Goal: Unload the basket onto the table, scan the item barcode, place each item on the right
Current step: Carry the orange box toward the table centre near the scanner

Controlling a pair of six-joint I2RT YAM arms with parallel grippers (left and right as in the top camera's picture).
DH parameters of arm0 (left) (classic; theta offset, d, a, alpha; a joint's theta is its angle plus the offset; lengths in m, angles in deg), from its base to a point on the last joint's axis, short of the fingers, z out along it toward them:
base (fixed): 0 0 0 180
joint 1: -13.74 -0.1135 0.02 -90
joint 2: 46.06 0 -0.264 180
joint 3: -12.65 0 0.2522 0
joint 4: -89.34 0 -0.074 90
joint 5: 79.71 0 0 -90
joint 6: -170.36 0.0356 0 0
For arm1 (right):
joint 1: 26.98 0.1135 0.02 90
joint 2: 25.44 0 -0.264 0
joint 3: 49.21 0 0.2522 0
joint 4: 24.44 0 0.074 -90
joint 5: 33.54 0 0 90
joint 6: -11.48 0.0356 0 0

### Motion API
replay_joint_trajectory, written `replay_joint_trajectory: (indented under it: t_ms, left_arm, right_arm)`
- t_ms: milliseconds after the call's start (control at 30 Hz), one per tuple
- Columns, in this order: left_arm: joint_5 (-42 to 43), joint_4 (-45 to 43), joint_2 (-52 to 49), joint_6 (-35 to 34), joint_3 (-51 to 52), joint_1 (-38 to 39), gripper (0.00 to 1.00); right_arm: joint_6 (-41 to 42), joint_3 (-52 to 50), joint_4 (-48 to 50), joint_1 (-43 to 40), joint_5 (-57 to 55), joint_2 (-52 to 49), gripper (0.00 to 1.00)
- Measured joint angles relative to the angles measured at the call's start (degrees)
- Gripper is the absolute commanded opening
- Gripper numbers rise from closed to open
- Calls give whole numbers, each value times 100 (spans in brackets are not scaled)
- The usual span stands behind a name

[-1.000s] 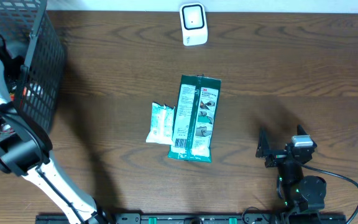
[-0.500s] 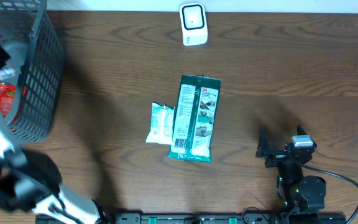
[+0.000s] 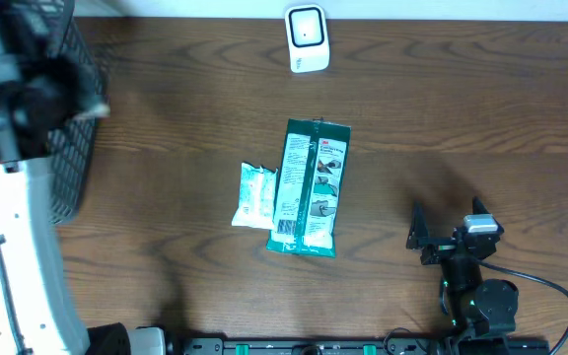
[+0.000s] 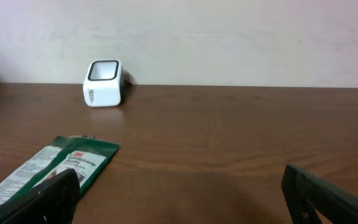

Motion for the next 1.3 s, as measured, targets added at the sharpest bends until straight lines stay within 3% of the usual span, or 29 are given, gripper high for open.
replay_joint_trajectory:
  t_ms: [233,400,500,633,867,1133,1300]
  left_arm:
    - [579,-282,-278,-17,999,1458,10]
    - [1036,-1335,-540,-35,2081,2363,11]
    - [1283,-2144,-741,-55,2662,2889,11]
    - [1558,-2796,-1185,-188,2938,3445,10]
    - [1788,-3768,-2055,-337,2957,4015,8]
    - [748,-4315,-2251,-243,3010,4747,8]
    - [-223,-4734,-2251,79,3010,5283,7]
  right_arm:
    - [7,0,98,0,55,0,99]
    - [120,20,389,0,573,0,99]
    - [256,203,-13,0,697,-46,99]
    - [317,990,-822,0,780,-533,99]
    - [186,3139,-2076,0,850,-2559,99]
    - [-262,4933,-3283,-107,1401,-4658,99]
    - [-448,5512,-3554,-876,2354,-5425,99]
